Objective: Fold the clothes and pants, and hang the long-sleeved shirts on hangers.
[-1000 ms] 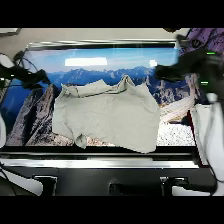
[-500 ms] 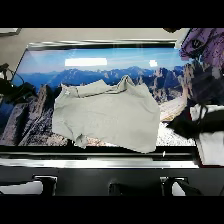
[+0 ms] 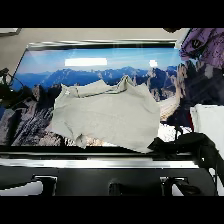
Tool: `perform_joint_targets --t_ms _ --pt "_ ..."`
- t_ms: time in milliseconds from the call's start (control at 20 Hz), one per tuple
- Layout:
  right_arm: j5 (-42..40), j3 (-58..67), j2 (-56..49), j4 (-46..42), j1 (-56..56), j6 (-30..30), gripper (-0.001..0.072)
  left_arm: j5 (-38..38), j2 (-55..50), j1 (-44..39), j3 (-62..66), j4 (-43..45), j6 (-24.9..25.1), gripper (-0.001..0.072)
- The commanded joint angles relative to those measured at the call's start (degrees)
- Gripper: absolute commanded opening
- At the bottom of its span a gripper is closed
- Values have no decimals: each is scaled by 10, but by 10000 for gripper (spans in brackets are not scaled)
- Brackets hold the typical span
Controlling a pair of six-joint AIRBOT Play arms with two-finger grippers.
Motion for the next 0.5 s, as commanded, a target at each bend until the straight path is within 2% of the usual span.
perform_joint_targets --t_ms 0,50,150,200,300,450 --pt "48 -10 -57 19 37 6 480 -2 2 0 -2 2 0 542" --pt "66 -9 -71 29 42 -5 389 -12 2 1 -1 3 0 543" --pt "96 -3 -73 26 42 -10 58 -6 5 3 -16 17 2 542" --pt "102 6 -68 21 42 -10 34 15 14 10 -39 17 28 542" --pt "98 41 -52 -1 42 -2 33 88 44 49 -121 -20 40 542" --pt "69 113 -38 -47 42 14 33 188 83 118 -286 -188 147 542"
